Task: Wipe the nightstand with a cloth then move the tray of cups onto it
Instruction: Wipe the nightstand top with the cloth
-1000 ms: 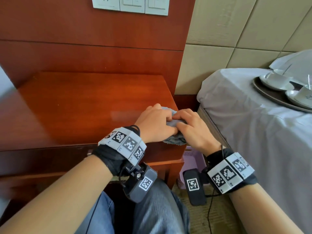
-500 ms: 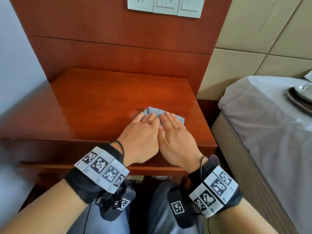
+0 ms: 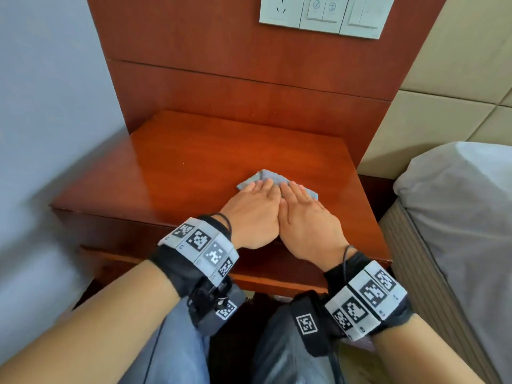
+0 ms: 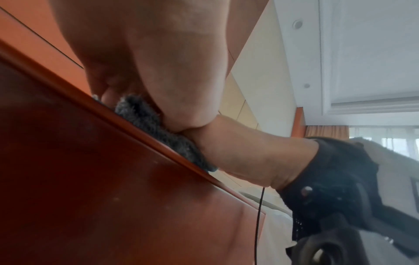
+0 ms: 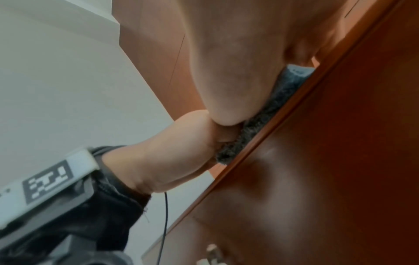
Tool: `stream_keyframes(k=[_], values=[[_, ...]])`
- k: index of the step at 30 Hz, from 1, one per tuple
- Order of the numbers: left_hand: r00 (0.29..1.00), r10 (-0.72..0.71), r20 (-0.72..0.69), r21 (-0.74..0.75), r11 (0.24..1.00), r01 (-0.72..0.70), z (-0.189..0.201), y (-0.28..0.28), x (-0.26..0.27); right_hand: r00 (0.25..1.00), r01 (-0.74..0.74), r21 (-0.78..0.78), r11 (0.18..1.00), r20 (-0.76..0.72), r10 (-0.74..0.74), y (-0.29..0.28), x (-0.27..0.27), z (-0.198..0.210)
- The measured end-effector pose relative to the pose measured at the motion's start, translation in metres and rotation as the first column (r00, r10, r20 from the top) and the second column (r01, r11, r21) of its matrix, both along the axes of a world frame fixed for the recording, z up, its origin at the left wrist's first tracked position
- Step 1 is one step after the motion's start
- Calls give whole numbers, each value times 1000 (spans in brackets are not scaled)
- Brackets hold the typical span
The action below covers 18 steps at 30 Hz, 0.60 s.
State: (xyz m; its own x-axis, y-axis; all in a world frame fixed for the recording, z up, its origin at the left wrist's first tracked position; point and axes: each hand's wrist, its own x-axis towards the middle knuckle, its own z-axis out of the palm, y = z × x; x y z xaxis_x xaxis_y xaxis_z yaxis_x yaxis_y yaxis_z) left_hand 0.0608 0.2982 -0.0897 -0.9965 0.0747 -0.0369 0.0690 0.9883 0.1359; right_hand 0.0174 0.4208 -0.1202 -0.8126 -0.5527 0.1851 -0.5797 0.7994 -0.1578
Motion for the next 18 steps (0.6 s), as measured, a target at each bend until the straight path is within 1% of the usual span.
stream_keyframes(k=[2,3,7,10,12,14,16,18], values=[[999,-35,-12,-21,999,35,0,16,-7,997,70,-28,997,20,-70,16,-5,-1],[999,-41,-19,-25,999,40,-1,19,-9,996,82,-43,996,38,-80,19,-5,1],[998,-63,9,50,997,63,-7,2,-4,998,55,-4,999,22,-54,2,6,-3],[999,-42,-13,31,999,43,-6,-29,9,998,65,-37,997,22,-64,-32,13,-7],[999,-1,-37,6,1000,2,-7,-56,21,1000,17,-28,999,-8,-17,-63,16,-14],[998,44,-55,-5,999,-45,-9,-86,34,999,-38,-13,999,1,38,-97,21,-18],[994,84,-68,-16,996,-86,-12,-117,47,997,-82,-5,997,11,82,-130,31,-18],[988,117,-97,-20,993,-119,-16,-146,58,994,-112,-2,994,-18,112,-160,41,-17]])
